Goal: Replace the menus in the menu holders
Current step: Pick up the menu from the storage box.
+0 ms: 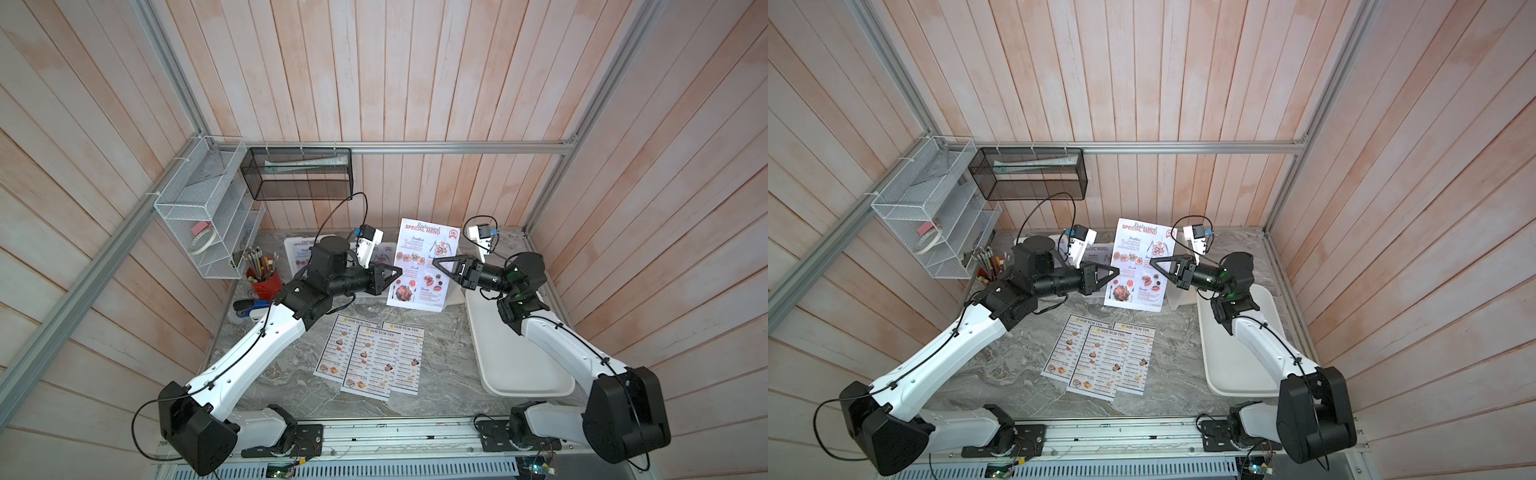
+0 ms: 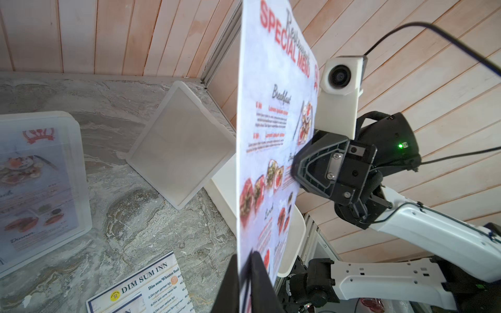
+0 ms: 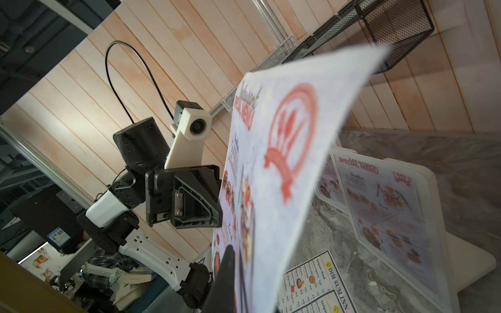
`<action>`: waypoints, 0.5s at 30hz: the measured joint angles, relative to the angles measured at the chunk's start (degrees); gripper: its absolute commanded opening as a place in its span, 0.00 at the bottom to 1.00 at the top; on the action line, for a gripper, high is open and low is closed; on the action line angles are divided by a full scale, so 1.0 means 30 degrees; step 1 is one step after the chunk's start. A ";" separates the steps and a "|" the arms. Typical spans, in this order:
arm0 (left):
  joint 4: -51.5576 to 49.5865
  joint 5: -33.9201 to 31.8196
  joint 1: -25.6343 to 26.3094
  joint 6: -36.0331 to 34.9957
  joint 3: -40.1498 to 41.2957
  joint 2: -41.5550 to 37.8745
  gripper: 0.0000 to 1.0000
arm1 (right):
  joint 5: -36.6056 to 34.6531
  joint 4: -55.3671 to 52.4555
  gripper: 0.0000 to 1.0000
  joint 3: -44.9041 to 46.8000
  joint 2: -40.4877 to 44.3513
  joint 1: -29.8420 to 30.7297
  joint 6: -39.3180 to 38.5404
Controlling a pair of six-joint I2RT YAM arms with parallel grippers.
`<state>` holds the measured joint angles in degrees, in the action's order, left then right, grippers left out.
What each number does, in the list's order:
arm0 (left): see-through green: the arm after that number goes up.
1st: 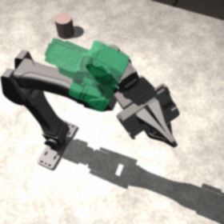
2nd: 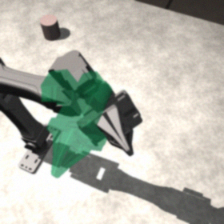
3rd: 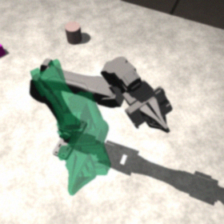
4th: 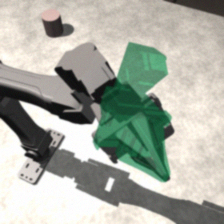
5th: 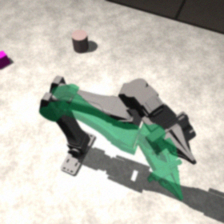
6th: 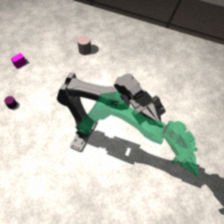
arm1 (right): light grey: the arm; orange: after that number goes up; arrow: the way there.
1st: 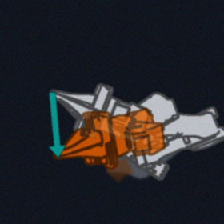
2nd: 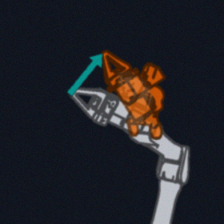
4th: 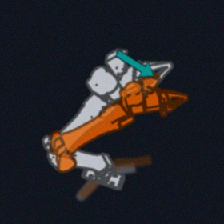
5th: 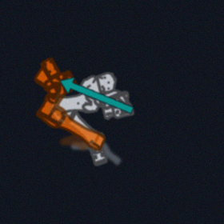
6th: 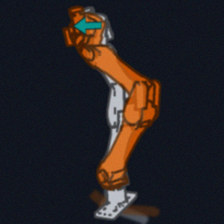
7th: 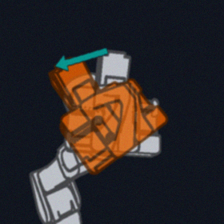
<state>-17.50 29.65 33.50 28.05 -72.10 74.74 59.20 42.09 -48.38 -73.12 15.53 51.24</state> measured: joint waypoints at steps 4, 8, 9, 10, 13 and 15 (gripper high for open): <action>0.0313 -0.0146 0.0000 0.0211 0.0000 0.0539 0.24 | -0.1086 -0.2222 0.00 -0.0481 0.0670 0.0007 -0.0874; 0.0619 -0.0401 0.0015 0.0576 0.0000 0.0954 0.49 | -0.2302 -0.4765 0.00 -0.1253 0.1158 0.0007 -0.1858; 0.0670 -0.0517 0.0022 0.0612 0.0000 0.1020 0.54 | -0.2820 -0.5727 0.00 -0.1617 0.1290 0.0007 -0.2280; 0.0685 -0.0619 0.0022 0.0670 0.0000 0.1056 0.58 | -0.3359 -0.6696 0.00 -0.2018 0.1413 0.0007 -0.2718; 0.0619 -0.1399 0.0022 0.0860 -0.0007 0.1086 0.63 | -0.5231 -0.9420 0.00 -0.3322 0.1698 -0.0051 -0.3963; 0.0488 -0.2062 0.0022 0.0896 -0.0015 0.1086 0.64 | -0.6339 -1.0987 0.00 -0.4189 0.1836 -0.0430 -0.4597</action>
<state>-16.03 23.46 33.56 30.74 -72.14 78.00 40.18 9.13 -60.95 -67.61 14.24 37.45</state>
